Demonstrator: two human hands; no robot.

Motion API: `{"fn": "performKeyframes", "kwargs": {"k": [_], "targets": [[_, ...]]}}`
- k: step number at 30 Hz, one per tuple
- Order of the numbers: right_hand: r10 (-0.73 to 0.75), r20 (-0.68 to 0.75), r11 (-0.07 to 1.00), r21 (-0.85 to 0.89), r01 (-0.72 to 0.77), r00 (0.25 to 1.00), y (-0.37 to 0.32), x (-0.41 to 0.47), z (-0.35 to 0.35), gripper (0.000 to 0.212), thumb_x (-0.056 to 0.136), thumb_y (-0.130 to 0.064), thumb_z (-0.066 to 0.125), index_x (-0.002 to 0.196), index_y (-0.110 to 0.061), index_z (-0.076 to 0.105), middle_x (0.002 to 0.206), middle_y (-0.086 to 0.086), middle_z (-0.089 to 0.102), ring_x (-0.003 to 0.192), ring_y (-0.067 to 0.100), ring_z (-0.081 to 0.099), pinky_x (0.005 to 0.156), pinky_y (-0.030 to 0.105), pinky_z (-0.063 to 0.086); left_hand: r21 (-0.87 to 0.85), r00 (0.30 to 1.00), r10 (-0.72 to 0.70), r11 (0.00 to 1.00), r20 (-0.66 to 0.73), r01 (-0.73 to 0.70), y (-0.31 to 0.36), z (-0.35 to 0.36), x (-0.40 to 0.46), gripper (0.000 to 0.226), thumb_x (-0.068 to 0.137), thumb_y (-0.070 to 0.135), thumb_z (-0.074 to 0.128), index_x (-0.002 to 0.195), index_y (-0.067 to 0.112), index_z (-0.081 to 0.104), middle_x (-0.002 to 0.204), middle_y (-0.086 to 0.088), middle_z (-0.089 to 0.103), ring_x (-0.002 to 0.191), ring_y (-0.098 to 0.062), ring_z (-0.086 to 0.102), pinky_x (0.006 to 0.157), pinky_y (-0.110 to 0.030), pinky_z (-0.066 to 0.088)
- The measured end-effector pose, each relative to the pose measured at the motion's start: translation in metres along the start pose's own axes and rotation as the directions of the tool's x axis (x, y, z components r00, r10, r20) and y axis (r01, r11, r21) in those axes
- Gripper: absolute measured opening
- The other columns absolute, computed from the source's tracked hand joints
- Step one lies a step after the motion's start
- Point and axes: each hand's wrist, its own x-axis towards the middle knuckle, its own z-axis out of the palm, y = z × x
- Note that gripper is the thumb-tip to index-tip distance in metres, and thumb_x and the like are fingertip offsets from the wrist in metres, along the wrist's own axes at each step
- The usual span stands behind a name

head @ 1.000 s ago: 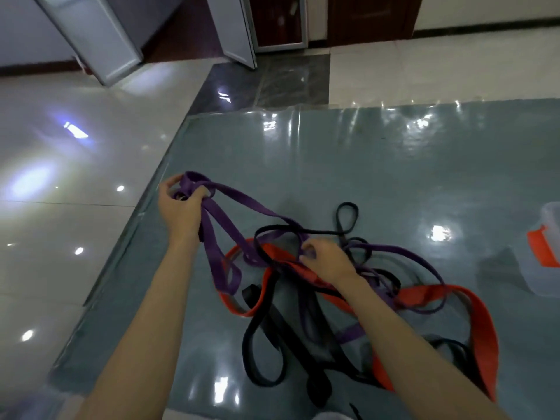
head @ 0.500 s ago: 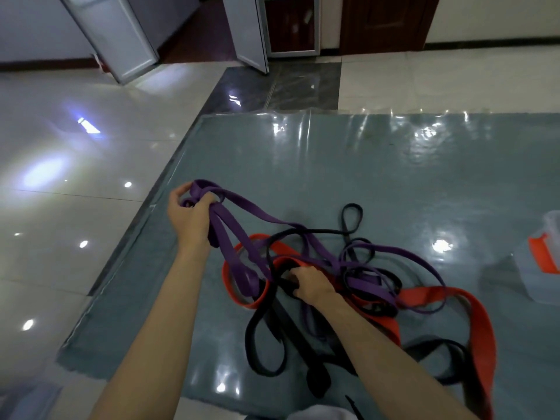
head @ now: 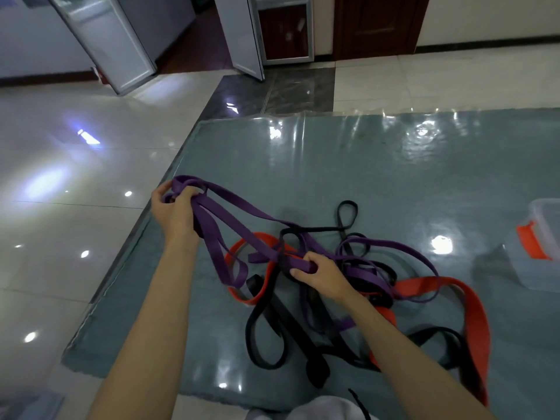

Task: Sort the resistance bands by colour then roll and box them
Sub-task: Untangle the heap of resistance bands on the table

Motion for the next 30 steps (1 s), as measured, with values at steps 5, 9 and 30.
{"fn": "performKeyframes", "kwargs": {"k": [5, 9, 30], "targets": [[-0.037, 0.005, 0.991, -0.126, 0.037, 0.999, 0.007, -0.009, -0.002, 0.07, 0.062, -0.087, 0.078, 0.078, -0.022, 0.057, 0.076, 0.0, 0.066, 0.061, 0.003, 0.056, 0.065, 0.029, 0.045, -0.002, 1.0, -0.006, 1.0, 0.021, 0.006, -0.004, 0.006, -0.009, 0.051, 0.075, 0.003, 0.082, 0.117, 0.026, 0.066, 0.1, 0.004, 0.067, 0.062, -0.004, 0.07, 0.06, -0.024, 0.058], [-0.085, 0.01, 0.892, -0.444, 0.081, 0.996, 0.012, -0.012, 0.0, 0.055, 0.076, -0.081, 0.067, 0.08, -0.028, 0.053, 0.072, -0.007, 0.063, 0.067, 0.008, 0.061, 0.065, 0.033, 0.048, 0.003, 0.999, -0.005, 1.0, 0.038, 0.005, -0.007, 0.01, -0.019, 0.047, 0.077, 0.002, 0.081, 0.112, 0.028, 0.065, 0.101, 0.003, 0.067, 0.065, -0.005, 0.071, 0.061, -0.023, 0.059], [0.323, -0.606, 0.925, 0.042, -0.377, 0.727, 0.055, -0.037, -0.084, 0.071, 0.101, -0.043, 0.065, 0.157, -0.007, 0.04, 0.156, 0.021, 0.048, 0.148, 0.04, 0.04, 0.119, 0.058, 0.036, -0.029, 0.984, 0.166, 0.986, 0.071, -0.164, 0.033, 0.02, -0.032, 0.056, 0.076, 0.007, 0.082, 0.125, 0.026, 0.063, 0.126, -0.01, 0.066, 0.091, -0.02, 0.075, 0.069, -0.029, 0.063]]}}
